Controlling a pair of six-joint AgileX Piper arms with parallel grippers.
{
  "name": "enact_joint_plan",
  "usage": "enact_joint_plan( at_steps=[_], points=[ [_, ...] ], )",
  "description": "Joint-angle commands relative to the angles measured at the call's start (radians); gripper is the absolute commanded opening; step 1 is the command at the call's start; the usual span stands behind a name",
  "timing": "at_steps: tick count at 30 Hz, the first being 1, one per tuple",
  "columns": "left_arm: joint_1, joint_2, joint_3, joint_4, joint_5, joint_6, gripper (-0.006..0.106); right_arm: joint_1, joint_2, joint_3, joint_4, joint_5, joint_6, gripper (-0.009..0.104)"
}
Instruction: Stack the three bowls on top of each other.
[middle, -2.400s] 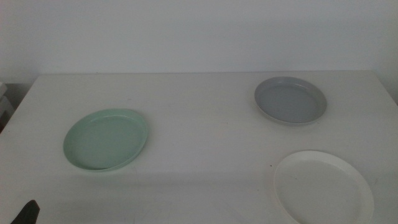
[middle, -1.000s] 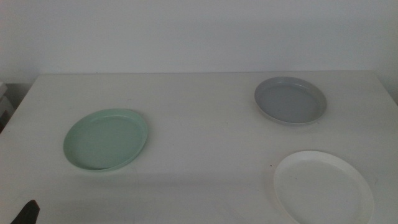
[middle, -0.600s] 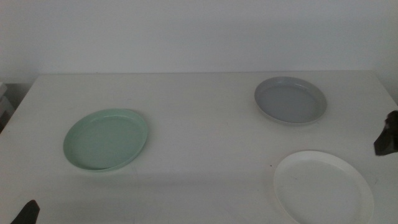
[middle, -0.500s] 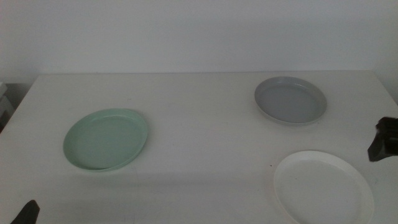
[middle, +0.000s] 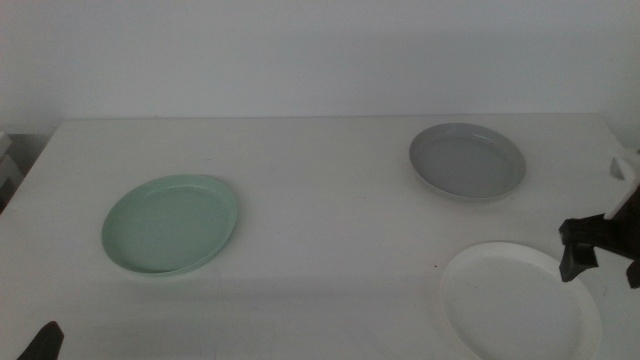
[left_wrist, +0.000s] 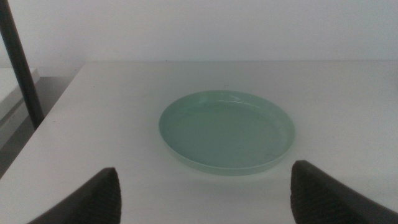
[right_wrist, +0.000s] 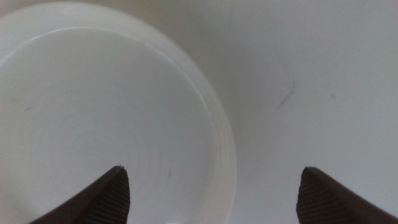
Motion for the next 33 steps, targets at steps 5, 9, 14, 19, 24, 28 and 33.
enact_joint_plan(
  at_steps=[5,9,14,19,24,28,33],
  points=[
    [0.001,-0.013,-0.004,-0.004,-0.073,-0.010,0.104,0.001,0.074,0.000,-0.010,-0.106,-0.001,0.083],
    [0.001,-0.013,-0.004,-0.004,-0.073,-0.010,0.104,0.001,0.107,0.014,-0.007,-0.117,-0.001,0.072],
    [0.001,-0.013,-0.004,-0.004,-0.073,-0.010,0.104,0.001,0.126,0.021,-0.010,-0.141,-0.001,0.049],
    [0.001,-0.013,-0.004,-0.004,-0.073,-0.010,0.104,0.001,0.138,0.022,-0.010,-0.161,-0.002,0.023],
    [0.001,-0.013,-0.004,-0.004,-0.073,-0.010,0.104,0.001,0.155,0.030,-0.012,-0.168,-0.017,0.002],
    [0.001,-0.013,-0.004,-0.004,-0.073,-0.010,0.104,0.001,0.126,0.029,0.006,-0.146,-0.018,-0.001],
    [0.001,-0.013,-0.004,-0.004,-0.073,-0.010,0.104,0.027,0.021,0.006,0.076,-0.126,-0.013,-0.001]
  ],
)
